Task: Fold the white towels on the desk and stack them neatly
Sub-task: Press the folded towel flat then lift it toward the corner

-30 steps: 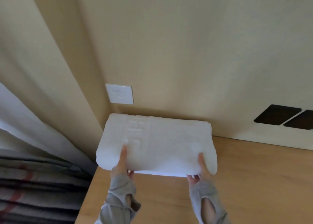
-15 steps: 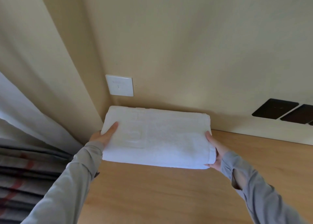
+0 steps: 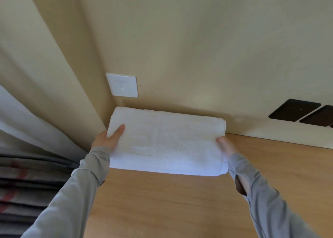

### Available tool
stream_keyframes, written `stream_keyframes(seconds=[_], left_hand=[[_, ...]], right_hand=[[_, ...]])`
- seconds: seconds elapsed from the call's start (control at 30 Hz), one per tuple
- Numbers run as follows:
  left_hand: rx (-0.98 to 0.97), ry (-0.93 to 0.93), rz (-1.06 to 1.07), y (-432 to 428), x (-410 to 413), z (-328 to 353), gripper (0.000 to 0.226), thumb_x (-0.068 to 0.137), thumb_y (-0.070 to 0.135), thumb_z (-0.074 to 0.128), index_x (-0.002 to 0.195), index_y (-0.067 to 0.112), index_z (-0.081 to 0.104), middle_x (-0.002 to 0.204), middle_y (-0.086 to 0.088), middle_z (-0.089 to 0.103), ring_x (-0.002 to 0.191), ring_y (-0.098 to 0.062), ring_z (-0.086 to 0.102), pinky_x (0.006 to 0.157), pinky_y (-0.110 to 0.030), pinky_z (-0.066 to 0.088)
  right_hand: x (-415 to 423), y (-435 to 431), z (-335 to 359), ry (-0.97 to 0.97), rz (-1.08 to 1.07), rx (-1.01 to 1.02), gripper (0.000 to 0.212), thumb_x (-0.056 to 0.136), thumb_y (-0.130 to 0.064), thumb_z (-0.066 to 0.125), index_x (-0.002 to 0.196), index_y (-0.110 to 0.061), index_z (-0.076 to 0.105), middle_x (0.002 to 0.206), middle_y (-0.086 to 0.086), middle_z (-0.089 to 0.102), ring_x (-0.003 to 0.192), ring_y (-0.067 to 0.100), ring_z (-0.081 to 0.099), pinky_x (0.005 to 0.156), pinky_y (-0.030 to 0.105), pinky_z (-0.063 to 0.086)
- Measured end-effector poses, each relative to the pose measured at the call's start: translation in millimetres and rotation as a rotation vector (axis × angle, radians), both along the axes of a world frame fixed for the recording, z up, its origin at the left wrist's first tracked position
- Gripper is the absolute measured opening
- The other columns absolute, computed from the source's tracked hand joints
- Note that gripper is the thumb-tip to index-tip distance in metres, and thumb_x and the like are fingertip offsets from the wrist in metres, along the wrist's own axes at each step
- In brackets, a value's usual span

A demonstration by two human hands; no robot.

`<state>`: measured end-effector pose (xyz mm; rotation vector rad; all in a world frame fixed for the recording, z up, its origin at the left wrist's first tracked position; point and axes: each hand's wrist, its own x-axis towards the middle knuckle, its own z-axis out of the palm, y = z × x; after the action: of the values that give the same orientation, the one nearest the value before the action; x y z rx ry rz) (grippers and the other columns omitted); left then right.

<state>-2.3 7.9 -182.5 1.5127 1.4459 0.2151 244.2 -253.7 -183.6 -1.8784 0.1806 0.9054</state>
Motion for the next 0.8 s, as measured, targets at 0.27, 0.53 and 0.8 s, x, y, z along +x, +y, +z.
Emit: stream_keyframes(seconds=[0.27,0.53,0.8], left_hand=[[0.202,0.023,0.106,-12,-5,-12,0.044,0.086,0.052,0.054,0.061,0.015,0.055,0.064,-0.005,0.056,0.062,-0.021,0.048,0.065,-0.032,0.036],[0.392,0.144,0.089,-10,3,-3,0.049,0.085,0.057,0.048,0.066,0.012,0.054,0.065,-0.007,0.055,0.063,-0.024,0.047,0.064,-0.032,0.036],[0.462,-0.03,0.277,-17,14,-7,0.05,0.086,0.044,0.055,0.056,0.007,0.042,0.053,-0.008,0.044,0.056,-0.027,0.039,0.051,-0.029,0.031]], right_hand=[[-11,9,-1,-0.303,0.096,-0.113,0.036,0.087,-0.051,0.054,0.1,-0.018,0.047,0.093,0.004,0.056,0.084,0.025,0.052,0.079,0.033,0.038],[4,13,0,-0.696,0.283,-0.399,0.029,0.092,-0.034,0.049,0.072,-0.017,0.04,0.076,0.008,0.049,0.076,0.027,0.049,0.068,0.032,0.036],[4,22,3,-0.923,0.121,-0.438,0.02,0.095,-0.023,0.047,0.08,-0.012,0.042,0.077,0.012,0.051,0.069,0.029,0.05,0.062,0.031,0.033]])
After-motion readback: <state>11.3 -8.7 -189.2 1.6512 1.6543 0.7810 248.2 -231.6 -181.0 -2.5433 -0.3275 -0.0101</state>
